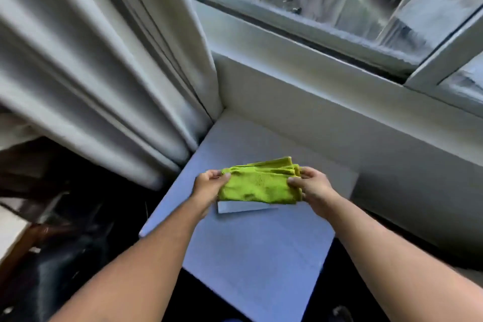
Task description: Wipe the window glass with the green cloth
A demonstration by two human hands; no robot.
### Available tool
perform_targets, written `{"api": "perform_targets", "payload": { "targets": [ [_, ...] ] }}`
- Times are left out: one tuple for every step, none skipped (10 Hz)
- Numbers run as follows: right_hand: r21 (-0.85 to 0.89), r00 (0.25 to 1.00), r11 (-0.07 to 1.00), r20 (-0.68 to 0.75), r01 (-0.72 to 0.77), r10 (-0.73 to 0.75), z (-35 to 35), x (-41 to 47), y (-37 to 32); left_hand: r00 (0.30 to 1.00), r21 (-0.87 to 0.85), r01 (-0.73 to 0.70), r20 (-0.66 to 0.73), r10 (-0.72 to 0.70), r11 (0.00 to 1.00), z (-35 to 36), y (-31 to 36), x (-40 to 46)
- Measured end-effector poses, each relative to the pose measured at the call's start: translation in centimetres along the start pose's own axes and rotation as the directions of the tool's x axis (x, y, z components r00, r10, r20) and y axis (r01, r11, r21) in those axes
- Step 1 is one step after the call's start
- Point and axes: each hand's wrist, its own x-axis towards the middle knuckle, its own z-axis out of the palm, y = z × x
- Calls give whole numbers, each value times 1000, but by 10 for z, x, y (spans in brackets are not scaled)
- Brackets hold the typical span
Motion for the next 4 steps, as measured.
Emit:
{"api": "perform_targets", "payload": {
  "targets": [
    [-72,998,997,-54,-22,18,47,64,48,992,-58,113,-46,-115,992,-19,-78,51],
    [-139,993,990,-112,-39,24,76,116,83,984,-114,150,-80,-159,982,-23,-131,99],
    [-312,984,948,-180,-59,2,89,145,103,986,-106,138,-84,-147,985,-21,-147,127],
    [-475,932,875,-352,-94,-91,88,134,95,983,92,65,-180,-47,994,-23,-132,120]
  ]
}}
